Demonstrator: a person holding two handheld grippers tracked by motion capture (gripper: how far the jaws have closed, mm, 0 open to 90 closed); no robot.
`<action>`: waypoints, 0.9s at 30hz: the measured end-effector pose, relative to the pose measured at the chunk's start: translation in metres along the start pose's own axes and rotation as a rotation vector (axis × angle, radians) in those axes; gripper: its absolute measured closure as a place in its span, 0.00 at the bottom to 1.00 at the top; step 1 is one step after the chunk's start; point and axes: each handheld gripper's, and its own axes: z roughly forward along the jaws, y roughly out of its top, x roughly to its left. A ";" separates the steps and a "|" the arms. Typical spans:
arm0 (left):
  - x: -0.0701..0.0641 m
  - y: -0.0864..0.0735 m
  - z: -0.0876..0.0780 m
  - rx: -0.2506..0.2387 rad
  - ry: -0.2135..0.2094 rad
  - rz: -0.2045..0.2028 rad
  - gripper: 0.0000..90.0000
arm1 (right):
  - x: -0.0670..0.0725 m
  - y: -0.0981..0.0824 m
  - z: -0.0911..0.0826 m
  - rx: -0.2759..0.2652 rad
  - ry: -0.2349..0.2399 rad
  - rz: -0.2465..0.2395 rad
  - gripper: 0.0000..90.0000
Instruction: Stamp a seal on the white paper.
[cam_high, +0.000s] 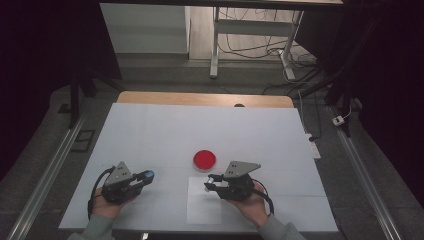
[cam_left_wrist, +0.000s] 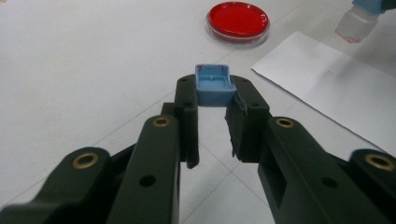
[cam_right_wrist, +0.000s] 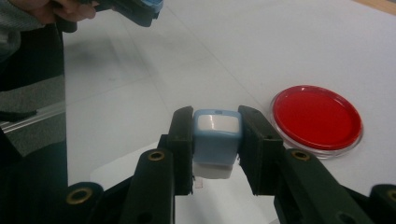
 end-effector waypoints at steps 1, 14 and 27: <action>0.000 0.000 0.000 0.000 0.000 0.000 0.83 | 0.001 -0.001 0.001 0.000 0.004 0.001 0.74; 0.000 0.000 0.000 0.000 0.000 0.001 0.83 | 0.007 -0.006 0.013 0.040 0.009 -0.023 0.74; 0.000 0.000 0.000 0.002 -0.001 0.002 0.83 | 0.008 -0.009 0.018 0.059 0.011 -0.032 0.74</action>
